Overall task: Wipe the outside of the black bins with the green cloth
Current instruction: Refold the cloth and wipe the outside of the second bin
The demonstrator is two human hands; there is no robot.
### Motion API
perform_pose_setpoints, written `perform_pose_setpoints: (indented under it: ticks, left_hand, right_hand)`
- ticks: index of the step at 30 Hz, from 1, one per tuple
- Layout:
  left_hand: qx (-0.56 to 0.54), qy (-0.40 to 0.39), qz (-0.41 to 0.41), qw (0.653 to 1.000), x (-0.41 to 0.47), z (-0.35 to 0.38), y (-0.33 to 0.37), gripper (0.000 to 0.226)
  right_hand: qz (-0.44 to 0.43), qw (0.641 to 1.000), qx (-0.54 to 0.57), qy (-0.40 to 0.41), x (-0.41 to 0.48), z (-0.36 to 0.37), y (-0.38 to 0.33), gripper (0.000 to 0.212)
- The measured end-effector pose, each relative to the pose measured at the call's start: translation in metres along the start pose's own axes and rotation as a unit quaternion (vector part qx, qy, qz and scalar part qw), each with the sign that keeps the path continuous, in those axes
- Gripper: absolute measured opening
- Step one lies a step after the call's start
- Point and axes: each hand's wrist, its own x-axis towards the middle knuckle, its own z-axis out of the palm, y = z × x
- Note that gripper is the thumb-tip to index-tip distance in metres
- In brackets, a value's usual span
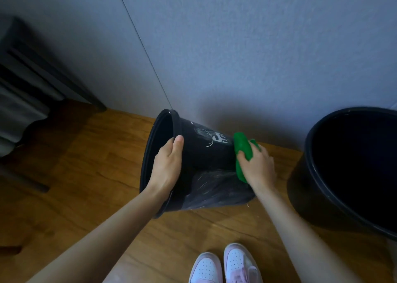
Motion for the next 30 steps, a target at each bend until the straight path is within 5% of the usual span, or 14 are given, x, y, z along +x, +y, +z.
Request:
perform_pose_setpoints:
  ticks: [3,10,13,21,24,30]
  left_hand:
    - [0.007,0.003,0.006,1.000,-0.003,0.001,0.000,0.037]
    - [0.015,-0.006,0.019,1.000,-0.007,0.002,0.001,0.039]
    - [0.015,-0.009,0.012,1.000,-0.007,0.003,0.002,0.039]
    - [-0.003,-0.019,0.007,1.000,-0.009,-0.004,-0.002,0.035]
    - [-0.011,-0.015,0.005,1.000,-0.009,-0.006,-0.004,0.033]
    - [0.015,-0.009,0.002,1.000,-0.009,-0.004,-0.002,0.038]
  right_hand:
    - [0.032,0.999,-0.005,-0.031,0.009,-0.003,0.006,0.054]
    - [-0.205,0.975,0.084,-0.034,-0.058,-0.010,-0.080,0.048]
    - [-0.234,0.969,0.076,0.007,-0.059,-0.005,-0.076,0.046]
    - [0.041,0.998,0.040,-0.003,0.013,0.004,0.038,0.045]
    - [0.080,0.995,0.052,0.001,0.019,0.003,0.046,0.045]
    - [-0.131,0.988,0.050,0.068,-0.030,0.009,-0.018,0.045]
